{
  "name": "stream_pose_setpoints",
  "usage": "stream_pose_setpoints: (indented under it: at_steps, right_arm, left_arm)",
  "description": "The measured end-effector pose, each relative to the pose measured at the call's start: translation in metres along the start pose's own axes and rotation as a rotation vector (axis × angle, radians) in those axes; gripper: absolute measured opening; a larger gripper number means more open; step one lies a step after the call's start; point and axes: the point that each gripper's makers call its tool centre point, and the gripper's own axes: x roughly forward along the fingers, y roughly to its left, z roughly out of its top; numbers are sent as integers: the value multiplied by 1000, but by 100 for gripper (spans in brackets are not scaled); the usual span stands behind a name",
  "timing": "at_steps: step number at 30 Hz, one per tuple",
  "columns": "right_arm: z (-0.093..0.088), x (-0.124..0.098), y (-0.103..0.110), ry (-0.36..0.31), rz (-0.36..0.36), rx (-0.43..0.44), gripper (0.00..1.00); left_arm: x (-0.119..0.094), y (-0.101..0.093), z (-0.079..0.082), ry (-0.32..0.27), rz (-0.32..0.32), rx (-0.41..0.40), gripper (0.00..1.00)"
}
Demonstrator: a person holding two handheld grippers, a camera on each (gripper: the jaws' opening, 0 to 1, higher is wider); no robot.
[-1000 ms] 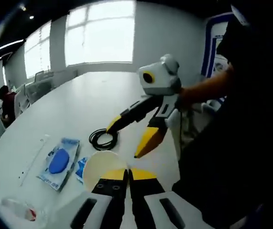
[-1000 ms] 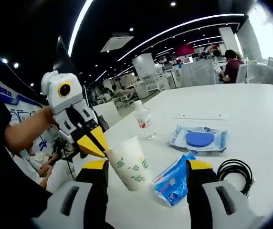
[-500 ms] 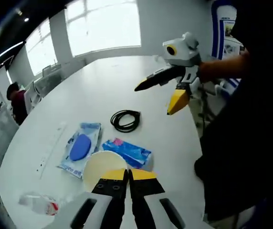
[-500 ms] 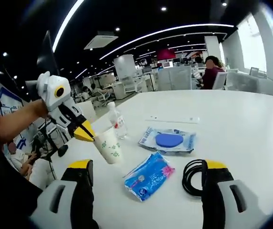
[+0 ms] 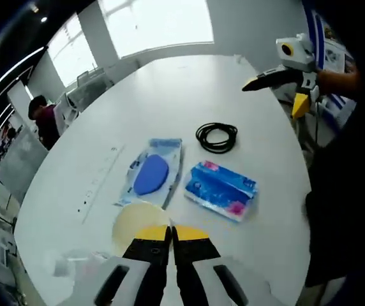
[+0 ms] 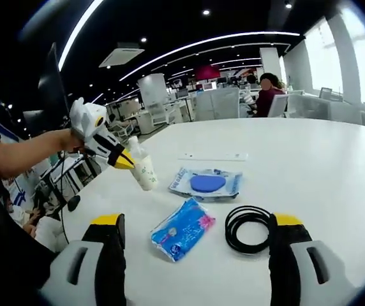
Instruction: Arrange the tabletop items into an orderly group along one side of the table until the central work area is clear of visible clutter.
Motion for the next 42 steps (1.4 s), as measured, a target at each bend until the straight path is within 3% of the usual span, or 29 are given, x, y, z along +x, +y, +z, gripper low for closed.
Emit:
stream_pose_setpoints:
  at_steps: [3,10,16,19,33,40,42]
  right_arm:
    - [-1,1,0,7,-3,-9,88]
    - [-2,5,-1,15,2,-9,87]
    - [-6,3,-3,27,-2,-9,86]
    - [-8,0,-7,25,-11,1,86]
    - [-17,-6,-17,38,-28,25,85]
    - [-22,-7,-18,51,-25,23,85]
    - [-23,-7,-17,55,-21,21,84]
  left_arm:
    - [10,18,-7,25,61,7,0]
    - [31,33,-13,60,82,31,0]
    - [50,47,-22,116,104,-38,0]
    - [54,44,-16,112,100,-60,0]
    - [68,47,-30,173,114,-102,0]
    - [62,42,-20,146,126,-124,0]
    - [64,43,-21,141,125,-130,4]
